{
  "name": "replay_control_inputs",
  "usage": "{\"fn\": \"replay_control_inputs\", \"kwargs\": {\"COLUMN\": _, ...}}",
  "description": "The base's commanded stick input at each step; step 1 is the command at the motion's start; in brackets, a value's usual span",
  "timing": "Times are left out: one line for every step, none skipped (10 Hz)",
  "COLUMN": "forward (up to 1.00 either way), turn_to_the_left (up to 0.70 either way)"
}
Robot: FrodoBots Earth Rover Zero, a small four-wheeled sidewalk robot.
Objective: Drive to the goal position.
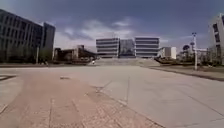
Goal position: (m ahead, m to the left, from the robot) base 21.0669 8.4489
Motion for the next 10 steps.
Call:
{"fn": "replay_control_inputs", "kwargs": {"forward": 1.00, "turn_to_the_left": -0.01}}
{"fn": "replay_control_inputs", "kwargs": {"forward": 1.00, "turn_to_the_left": -0.01}}
{"fn": "replay_control_inputs", "kwargs": {"forward": 1.00, "turn_to_the_left": -0.01}}
{"fn": "replay_control_inputs", "kwargs": {"forward": 1.00, "turn_to_the_left": -0.01}}
{"fn": "replay_control_inputs", "kwargs": {"forward": 1.00, "turn_to_the_left": -0.01}}
{"fn": "replay_control_inputs", "kwargs": {"forward": 1.00, "turn_to_the_left": -0.01}}
{"fn": "replay_control_inputs", "kwargs": {"forward": 1.00, "turn_to_the_left": -0.01}}
{"fn": "replay_control_inputs", "kwargs": {"forward": 1.00, "turn_to_the_left": -0.01}}
{"fn": "replay_control_inputs", "kwargs": {"forward": 1.00, "turn_to_the_left": -0.01}}
{"fn": "replay_control_inputs", "kwargs": {"forward": 1.00, "turn_to_the_left": -0.01}}
